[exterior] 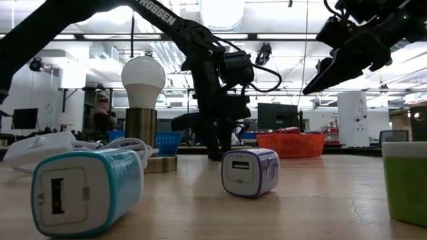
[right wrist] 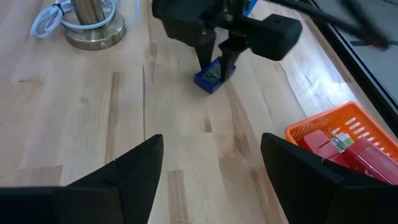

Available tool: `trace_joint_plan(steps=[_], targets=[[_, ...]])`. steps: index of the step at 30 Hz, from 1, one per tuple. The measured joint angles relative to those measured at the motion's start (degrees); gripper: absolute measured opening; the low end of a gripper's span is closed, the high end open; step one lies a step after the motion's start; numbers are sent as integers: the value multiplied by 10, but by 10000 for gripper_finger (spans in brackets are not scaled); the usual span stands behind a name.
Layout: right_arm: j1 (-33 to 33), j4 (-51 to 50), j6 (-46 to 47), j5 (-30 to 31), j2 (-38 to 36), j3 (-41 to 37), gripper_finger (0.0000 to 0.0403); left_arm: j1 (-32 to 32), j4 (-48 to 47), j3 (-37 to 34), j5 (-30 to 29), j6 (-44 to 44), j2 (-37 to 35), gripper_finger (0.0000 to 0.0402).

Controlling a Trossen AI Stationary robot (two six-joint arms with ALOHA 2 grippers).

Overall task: Pick & Place Office items
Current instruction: Put the blue timer into the blue bin

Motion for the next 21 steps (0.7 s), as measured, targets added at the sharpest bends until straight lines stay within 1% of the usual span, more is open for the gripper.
trace_joint_plan(steps=[7,12,15,17,21], targets=[[0,3,0,-4,0,0,258,15,46,-3,55,-48,-43,121],[1,8,0,-16,0,0,257,28,97,-44,78,-84,-88,121],[1,21,-7,-17,0,0,254,37,144,-90,99,-110,-130,121],[1,30,-12,-17,0,-1,253,41,180,-137,99,-125,-159,121],[1,39,-19,-17,0,-3,255,51,281,-234,99,-172,-238,121]])
